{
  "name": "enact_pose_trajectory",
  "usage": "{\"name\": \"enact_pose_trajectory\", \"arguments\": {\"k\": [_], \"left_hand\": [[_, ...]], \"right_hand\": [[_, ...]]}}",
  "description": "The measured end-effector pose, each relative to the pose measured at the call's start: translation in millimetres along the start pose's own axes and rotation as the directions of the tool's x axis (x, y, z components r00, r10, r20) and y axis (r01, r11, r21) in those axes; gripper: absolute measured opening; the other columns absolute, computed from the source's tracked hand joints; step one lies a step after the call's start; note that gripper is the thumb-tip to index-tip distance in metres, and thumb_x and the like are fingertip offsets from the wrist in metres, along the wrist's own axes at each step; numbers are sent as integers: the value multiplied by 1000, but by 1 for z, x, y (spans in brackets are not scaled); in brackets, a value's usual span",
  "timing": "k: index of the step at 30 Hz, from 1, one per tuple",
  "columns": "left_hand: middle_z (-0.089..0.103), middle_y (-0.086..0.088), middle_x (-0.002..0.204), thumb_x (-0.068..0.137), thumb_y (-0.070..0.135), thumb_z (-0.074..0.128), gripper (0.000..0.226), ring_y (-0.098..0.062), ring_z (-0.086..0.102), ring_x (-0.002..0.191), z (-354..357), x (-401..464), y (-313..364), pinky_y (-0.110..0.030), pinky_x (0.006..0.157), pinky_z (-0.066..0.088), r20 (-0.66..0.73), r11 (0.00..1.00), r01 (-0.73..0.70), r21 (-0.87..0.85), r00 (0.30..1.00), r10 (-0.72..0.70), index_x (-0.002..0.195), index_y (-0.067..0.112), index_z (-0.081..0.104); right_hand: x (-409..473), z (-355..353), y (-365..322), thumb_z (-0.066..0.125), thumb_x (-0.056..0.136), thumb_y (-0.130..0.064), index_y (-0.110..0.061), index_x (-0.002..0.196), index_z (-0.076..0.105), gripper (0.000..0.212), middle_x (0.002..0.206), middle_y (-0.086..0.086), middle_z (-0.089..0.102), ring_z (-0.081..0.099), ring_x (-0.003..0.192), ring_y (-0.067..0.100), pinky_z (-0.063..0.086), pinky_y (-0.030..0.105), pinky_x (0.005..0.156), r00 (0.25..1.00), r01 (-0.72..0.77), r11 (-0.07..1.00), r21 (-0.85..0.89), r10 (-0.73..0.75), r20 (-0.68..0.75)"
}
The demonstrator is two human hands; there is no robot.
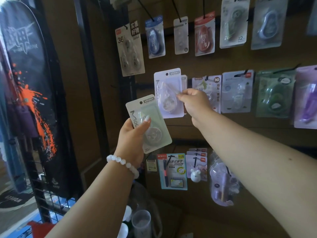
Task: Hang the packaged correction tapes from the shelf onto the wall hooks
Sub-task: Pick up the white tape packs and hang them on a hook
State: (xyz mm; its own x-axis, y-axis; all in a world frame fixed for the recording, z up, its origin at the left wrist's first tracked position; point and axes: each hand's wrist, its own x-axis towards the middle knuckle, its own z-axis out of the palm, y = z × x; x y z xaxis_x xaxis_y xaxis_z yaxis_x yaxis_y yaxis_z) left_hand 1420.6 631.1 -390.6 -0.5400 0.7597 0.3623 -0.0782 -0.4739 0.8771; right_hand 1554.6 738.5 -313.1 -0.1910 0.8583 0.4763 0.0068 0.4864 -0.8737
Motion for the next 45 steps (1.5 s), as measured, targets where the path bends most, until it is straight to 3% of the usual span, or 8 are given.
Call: {"name": "enact_pose_trajectory", "arguments": {"k": [12,19,23,25,33,36,40,45], "left_hand": [[71,-13,116,92,21,65,31,-34,71,102,0,-1,0,-57,84,58,8,1000,1,-8,1000,-1,122,14,61],[71,-10,117,90,25,69,33,-33,71,104,0,5,-7,-60,85,57,-3,1000,12,27,1000,-12,121,18,63],[73,-10,113,87,28,72,32,-33,71,103,1,9,-7,-58,84,58,-7,998,12,54,1000,-11,115,15,65],[74,-9,109,85,28,73,29,-31,72,99,2,11,-7,-57,83,58,-13,998,11,62,1000,-10,110,15,66],[76,-7,104,83,30,74,32,-28,75,93,8,16,-4,-56,82,59,-5,996,-1,91,1000,2,110,13,66],[75,-8,107,87,32,71,34,-29,74,96,11,16,-2,-56,83,59,-12,994,-3,108,1000,4,114,13,66],[75,-12,109,88,38,69,39,-31,73,99,14,17,1,-53,85,59,3,995,-15,96,1000,15,116,11,65],[74,-13,110,85,44,69,43,-33,71,104,20,19,7,-54,90,56,21,994,-35,107,999,33,114,12,68]], "right_hand": [[13,6,6,60,92,-26,-14,89,62,13,73,-5,56,50,71,10,42,21,60,993,-8,1000,-7,8,-115],[41,13,5,62,89,-30,-9,106,61,27,74,1,51,51,65,17,56,33,69,968,-182,975,-130,155,-197],[61,13,8,62,87,-34,-9,109,54,34,96,8,60,61,86,25,54,34,82,945,-269,939,-213,214,-249],[66,13,9,60,90,-37,-10,103,50,32,87,7,54,59,79,23,53,32,74,939,-295,921,-254,230,-254],[50,15,35,59,88,-40,-11,115,52,40,103,2,63,64,89,26,56,41,76,954,-151,896,-418,21,-299],[12,13,39,54,91,-45,-11,98,54,35,77,-3,56,57,71,14,47,27,63,994,56,978,-202,-74,-82],[-35,11,40,60,87,-44,-7,102,65,40,97,6,71,67,90,18,51,29,80,929,25,997,77,-52,366],[-42,10,38,67,87,-22,-10,101,69,19,87,-5,72,67,67,-6,50,7,59,923,23,981,191,-95,374]]}}
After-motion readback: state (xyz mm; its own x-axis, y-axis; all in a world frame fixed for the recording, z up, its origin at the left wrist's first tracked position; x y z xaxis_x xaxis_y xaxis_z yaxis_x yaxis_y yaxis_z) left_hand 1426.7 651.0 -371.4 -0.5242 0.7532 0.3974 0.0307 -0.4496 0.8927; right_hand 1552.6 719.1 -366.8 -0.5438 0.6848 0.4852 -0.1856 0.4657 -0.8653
